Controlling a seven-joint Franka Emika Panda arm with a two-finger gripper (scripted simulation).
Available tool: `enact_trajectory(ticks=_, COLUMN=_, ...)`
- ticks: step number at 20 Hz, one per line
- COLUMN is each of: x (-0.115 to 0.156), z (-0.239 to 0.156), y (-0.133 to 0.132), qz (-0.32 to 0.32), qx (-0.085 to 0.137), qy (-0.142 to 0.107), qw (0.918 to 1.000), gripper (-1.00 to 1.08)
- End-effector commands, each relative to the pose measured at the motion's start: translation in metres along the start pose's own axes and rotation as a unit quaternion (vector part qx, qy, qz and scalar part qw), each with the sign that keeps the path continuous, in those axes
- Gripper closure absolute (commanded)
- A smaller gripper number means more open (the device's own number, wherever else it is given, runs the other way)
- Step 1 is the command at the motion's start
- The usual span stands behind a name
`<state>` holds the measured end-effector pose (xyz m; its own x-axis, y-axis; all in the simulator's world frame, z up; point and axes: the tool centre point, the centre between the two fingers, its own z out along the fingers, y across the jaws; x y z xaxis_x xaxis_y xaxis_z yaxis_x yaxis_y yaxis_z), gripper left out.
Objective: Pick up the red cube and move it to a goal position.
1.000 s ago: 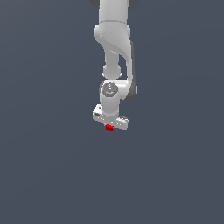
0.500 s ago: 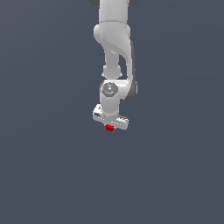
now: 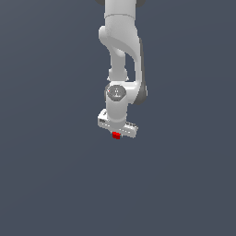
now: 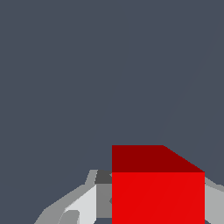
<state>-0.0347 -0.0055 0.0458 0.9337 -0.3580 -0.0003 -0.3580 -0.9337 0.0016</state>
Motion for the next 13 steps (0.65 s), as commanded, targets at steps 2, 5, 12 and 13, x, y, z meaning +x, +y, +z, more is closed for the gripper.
enact_trajectory(ticks=2, x=0.012, z=-0.018, y=-0.008, qz=0.000, qx=0.000, qy=0.001, qw=1.0000, gripper=1.08)
enact_trajectory(ticks=5, x=0.022, z=-0.030, y=-0.014, qz=0.000, qx=0.000, qy=0.000, qw=1.0000, gripper=1.08)
enact_trajectory(ticks=12, x=0.032, z=-0.044, y=-0.020, qz=0.000, qx=0.001, qy=0.000, qw=1.0000, gripper=1.08)
enact_trajectory(ticks=13, x=0.032, z=-0.044, y=-0.020, qz=0.000, qx=0.001, qy=0.000, qw=1.0000, gripper=1.08)
